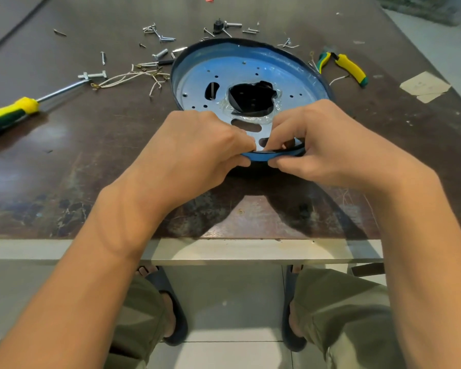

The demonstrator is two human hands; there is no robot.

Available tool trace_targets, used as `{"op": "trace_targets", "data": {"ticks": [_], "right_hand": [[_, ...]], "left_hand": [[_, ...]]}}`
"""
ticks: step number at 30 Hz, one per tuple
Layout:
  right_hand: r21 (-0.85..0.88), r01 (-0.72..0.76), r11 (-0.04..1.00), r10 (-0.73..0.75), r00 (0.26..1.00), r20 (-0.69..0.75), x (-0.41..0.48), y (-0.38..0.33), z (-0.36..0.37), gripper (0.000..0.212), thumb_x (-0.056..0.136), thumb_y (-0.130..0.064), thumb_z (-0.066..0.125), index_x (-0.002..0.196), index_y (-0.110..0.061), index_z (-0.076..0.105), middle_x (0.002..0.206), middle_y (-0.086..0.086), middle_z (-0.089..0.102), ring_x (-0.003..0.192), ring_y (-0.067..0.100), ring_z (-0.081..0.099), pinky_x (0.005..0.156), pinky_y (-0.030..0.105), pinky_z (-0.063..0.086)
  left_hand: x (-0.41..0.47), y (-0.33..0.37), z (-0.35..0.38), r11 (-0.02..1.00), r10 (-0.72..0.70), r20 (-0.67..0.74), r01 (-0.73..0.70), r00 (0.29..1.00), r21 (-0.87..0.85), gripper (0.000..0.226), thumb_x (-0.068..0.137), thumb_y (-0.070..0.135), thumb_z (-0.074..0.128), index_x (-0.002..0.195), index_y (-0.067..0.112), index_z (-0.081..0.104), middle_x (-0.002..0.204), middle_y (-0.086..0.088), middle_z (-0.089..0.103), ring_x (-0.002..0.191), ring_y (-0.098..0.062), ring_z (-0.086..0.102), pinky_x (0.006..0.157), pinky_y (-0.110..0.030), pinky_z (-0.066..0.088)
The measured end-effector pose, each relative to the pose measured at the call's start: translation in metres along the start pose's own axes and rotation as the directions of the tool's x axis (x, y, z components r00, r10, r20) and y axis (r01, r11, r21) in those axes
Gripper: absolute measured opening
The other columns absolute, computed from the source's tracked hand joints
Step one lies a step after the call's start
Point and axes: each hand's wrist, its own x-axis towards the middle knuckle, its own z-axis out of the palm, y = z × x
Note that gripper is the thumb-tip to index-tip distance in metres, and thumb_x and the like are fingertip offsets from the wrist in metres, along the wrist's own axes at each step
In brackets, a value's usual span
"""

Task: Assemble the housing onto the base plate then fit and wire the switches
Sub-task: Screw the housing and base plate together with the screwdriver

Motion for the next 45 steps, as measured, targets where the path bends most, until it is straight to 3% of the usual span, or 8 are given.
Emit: {"op": "trace_targets", "data": {"ticks": [6, 16, 24, 29, 32, 35, 42, 45], "right_hand": [[0.034, -0.005, 0.999, 0.007, 0.998, -0.059, 0.001, 0.002, 0.008, 0.013, 0.084, -0.017, 0.075, 0.097, -0.018, 0.077, 0.089, -0.003, 0.067, 0.079, 0.011, 0.061, 0.073, 0.032, 0.053], [0.057, 0.001, 0.998, 0.003, 0.998, -0.068, 0.000, 0.004, 0.009, 0.014, 0.084, -0.016, 0.076, 0.097, -0.021, 0.077, 0.088, -0.002, 0.070, 0.080, 0.013, 0.064, 0.073, 0.032, 0.054], [0.099, -0.056, 0.994, 0.057, 0.998, -0.013, 0.003, 0.003, 0.006, 0.016, 0.084, -0.016, 0.078, 0.094, -0.028, 0.076, 0.087, -0.007, 0.069, 0.079, 0.006, 0.062, 0.070, 0.022, 0.049], [0.107, -0.067, 0.992, 0.065, 0.998, 0.021, 0.004, 0.002, 0.005, 0.014, 0.085, -0.022, 0.077, 0.090, -0.034, 0.072, 0.085, -0.008, 0.069, 0.077, 0.009, 0.062, 0.068, 0.030, 0.054], [0.134, -0.055, 0.989, 0.054, 0.998, 0.015, 0.002, 0.002, 0.004, 0.008, 0.086, -0.030, 0.074, 0.093, -0.030, 0.076, 0.085, -0.007, 0.070, 0.078, 0.009, 0.063, 0.071, 0.038, 0.055], [0.197, -0.045, 0.979, 0.044, 0.999, 0.006, 0.000, 0.003, 0.001, 0.015, 0.086, -0.038, 0.069, 0.093, -0.029, 0.078, 0.081, -0.007, 0.071, 0.078, 0.011, 0.066, 0.072, 0.043, 0.055], [0.213, -0.057, 0.975, 0.061, 0.998, -0.013, 0.006, 0.006, 0.001, 0.017, 0.094, -0.032, 0.064, 0.091, -0.025, 0.078, 0.081, -0.004, 0.073, 0.076, 0.013, 0.066, 0.070, 0.042, 0.054], [0.154, -0.104, 0.983, 0.103, 0.995, 0.013, 0.017, 0.008, -0.003, 0.014, 0.095, -0.025, 0.065, 0.098, -0.033, 0.077, 0.086, -0.009, 0.074, 0.082, 0.006, 0.067, 0.077, 0.034, 0.057]], "left_hand": [[0.002, -0.004, -0.002, 0.999, -0.006, 0.019, 0.005, 1.000, 0.050, 0.026, 0.097, 0.037, 0.050, 0.113, 0.028, 0.069, 0.107, 0.002, 0.073, 0.103, -0.025, 0.067, 0.077, -0.044, 0.054], [0.004, -0.006, 0.001, 0.996, 0.004, 0.038, -0.007, 0.999, 0.086, 0.026, 0.097, 0.041, 0.050, 0.112, 0.031, 0.069, 0.105, 0.005, 0.073, 0.094, -0.024, 0.066, 0.073, -0.042, 0.054], [0.004, -0.002, -0.001, 0.997, 0.003, 0.023, -0.005, 1.000, 0.081, 0.022, 0.093, 0.040, 0.057, 0.105, 0.032, 0.073, 0.085, 0.006, 0.072, 0.078, -0.023, 0.063, 0.063, -0.038, 0.052], [0.005, -0.003, 0.000, 0.994, -0.003, 0.060, -0.003, 0.998, 0.113, 0.024, 0.090, 0.044, 0.054, 0.105, 0.034, 0.070, 0.100, 0.010, 0.072, 0.091, -0.020, 0.065, 0.066, -0.039, 0.055], [0.006, -0.002, 0.001, 0.994, -0.001, 0.045, -0.004, 0.999, 0.111, 0.017, 0.089, 0.037, 0.061, 0.101, 0.032, 0.071, 0.108, 0.013, 0.069, 0.095, -0.019, 0.065, 0.066, -0.039, 0.054], [0.005, -0.001, 0.002, 0.994, -0.009, 0.026, 0.006, 1.000, 0.109, 0.014, 0.088, 0.033, 0.063, 0.098, 0.032, 0.073, 0.108, 0.015, 0.068, 0.094, -0.017, 0.065, 0.064, -0.038, 0.054], [0.006, -0.001, 0.004, 0.996, -0.034, 0.021, 0.032, 0.999, 0.080, 0.014, 0.087, 0.031, 0.066, 0.099, 0.034, 0.073, 0.111, 0.019, 0.068, 0.095, -0.017, 0.066, 0.064, -0.039, 0.055], [0.006, -0.002, 0.005, 0.996, -0.027, 0.015, 0.026, 1.000, 0.085, 0.012, 0.087, 0.031, 0.067, 0.098, 0.033, 0.074, 0.113, 0.019, 0.068, 0.097, -0.016, 0.066, 0.066, -0.038, 0.056]]}}
